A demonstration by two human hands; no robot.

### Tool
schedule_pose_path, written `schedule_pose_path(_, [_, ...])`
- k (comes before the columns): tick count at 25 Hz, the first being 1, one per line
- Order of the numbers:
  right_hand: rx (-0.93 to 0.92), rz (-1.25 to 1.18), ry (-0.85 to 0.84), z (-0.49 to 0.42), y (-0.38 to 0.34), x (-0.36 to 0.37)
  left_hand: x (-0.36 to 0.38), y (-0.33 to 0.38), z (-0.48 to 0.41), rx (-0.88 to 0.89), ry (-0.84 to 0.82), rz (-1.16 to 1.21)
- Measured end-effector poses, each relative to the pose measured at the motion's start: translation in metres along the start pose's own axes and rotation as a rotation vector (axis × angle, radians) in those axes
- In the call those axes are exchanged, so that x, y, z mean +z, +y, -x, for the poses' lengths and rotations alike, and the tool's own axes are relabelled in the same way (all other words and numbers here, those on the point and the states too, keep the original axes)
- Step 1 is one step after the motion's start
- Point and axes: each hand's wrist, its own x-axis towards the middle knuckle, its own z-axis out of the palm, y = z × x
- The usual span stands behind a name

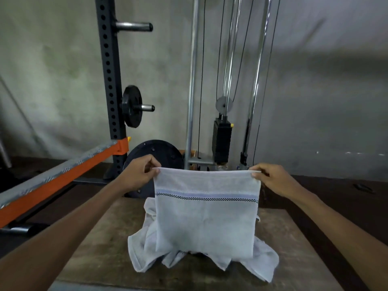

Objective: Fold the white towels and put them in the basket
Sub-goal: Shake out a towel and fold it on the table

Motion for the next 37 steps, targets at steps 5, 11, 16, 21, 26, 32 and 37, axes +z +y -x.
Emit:
schedule_pose_path(5, [-0.008,0.074,0.023,0.004,-0.045,-0.061,-0.047,0.043,-0.002,0.059,-0.015,-0.009])
schedule_pose_path(11, [0.078,-0.078,-0.173,0.008,-0.061,-0.094,-0.074,0.081,-0.007,0.153,-0.258,-0.434])
schedule_pose_path(16, [0.076,-0.008,-0.167,0.012,-0.057,-0.103,-0.084,0.092,-0.008,0.059,-0.303,-0.200])
schedule_pose_path(21, [0.079,-0.007,-0.072,0.013,-0.050,-0.110,-0.072,0.091,-0.015,0.132,-0.167,-0.241])
schedule_pose_path(26, [0.090,-0.012,0.039,0.022,-0.054,-0.108,-0.071,0.095,-0.012,-0.054,-0.285,0.205])
schedule_pose_path(32, [0.222,-0.195,-0.322,0.027,-0.033,-0.103,-0.063,0.072,0.000,-0.283,-0.595,0.400])
schedule_pose_path(37, [0.255,-0.154,-0.293,0.012,-0.010,-0.060,-0.023,0.039,-0.013,-0.170,-0.422,-0.054])
